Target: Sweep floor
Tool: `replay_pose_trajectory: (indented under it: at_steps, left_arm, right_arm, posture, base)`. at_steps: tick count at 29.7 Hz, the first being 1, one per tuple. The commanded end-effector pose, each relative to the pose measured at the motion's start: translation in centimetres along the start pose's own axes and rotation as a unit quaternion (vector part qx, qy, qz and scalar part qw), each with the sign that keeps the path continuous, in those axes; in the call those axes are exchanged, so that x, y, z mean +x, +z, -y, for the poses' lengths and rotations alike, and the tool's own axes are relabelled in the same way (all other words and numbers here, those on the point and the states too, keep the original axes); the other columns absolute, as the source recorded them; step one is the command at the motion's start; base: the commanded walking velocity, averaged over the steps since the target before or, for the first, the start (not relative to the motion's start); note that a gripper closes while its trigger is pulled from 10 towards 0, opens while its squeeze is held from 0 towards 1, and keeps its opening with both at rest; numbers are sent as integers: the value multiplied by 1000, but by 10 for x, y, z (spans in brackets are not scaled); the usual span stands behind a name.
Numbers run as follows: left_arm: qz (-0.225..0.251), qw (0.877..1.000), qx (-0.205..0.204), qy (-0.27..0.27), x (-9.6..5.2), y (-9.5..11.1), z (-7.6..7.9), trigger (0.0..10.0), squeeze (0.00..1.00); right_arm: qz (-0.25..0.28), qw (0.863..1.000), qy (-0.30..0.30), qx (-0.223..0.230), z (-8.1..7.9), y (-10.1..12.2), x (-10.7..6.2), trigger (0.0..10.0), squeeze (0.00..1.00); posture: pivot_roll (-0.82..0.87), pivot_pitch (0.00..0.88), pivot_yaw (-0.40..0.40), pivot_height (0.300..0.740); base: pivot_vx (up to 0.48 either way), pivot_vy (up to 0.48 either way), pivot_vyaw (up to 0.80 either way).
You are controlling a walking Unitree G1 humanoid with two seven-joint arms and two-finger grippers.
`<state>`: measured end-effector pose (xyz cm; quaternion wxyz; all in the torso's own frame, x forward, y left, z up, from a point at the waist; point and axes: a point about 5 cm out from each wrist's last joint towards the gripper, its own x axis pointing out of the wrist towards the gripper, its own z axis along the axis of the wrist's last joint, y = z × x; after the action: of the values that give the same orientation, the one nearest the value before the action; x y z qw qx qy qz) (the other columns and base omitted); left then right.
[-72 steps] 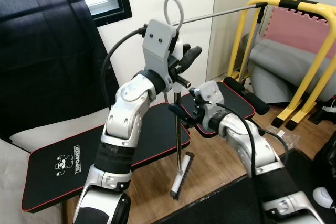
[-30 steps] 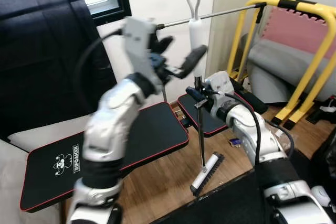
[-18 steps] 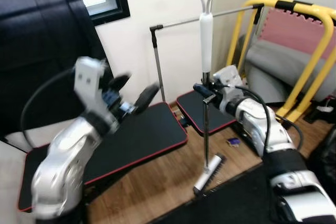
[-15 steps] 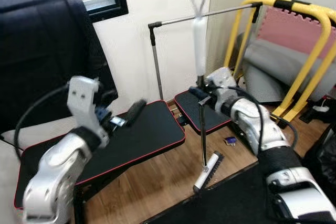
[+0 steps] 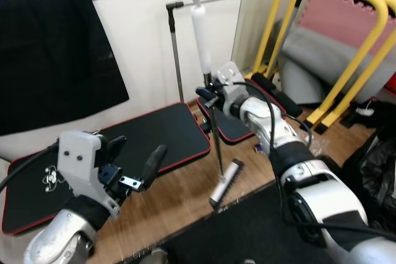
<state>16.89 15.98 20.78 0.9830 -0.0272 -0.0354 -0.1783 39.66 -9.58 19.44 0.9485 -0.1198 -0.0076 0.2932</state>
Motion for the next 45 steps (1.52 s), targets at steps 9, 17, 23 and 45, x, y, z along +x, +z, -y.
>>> replay_pose_trajectory:
  at_steps: [9, 17, 23, 45]
  left_arm:
    - [-1, 1000, -14, 4, -20, -1, 8, 10000, 0]
    - [-3, 1000, -20, -6, -29, -1, 7, 10000, 0]
    - [-4, 1000, -25, -10, -40, 0, 8, 10000, 0]
    - [-10, 999, -39, -15, -47, 4, 12, 10000, 0]
  right_arm:
    - [59, 996, -59, -22, 16, 36, 11, 10000, 0]
    - [76, 995, -54, -32, 7, 52, 20, 10000, 0]
    - [73, 992, -88, -54, 6, 65, 27, 10000, 0]
    - [34, 988, -145, -42, 15, 62, 27, 10000, 1000]
  posture:
    - [110, 370, -8, 740]
    - [129, 408, 0, 740]
    - [141, 441, -2, 740]
    - [138, 450, -8, 740]
  base:
    - [0, 0, 0]
    - [0, 0, 0]
    - [0, 0, 0]
    - [0, 0, 0]
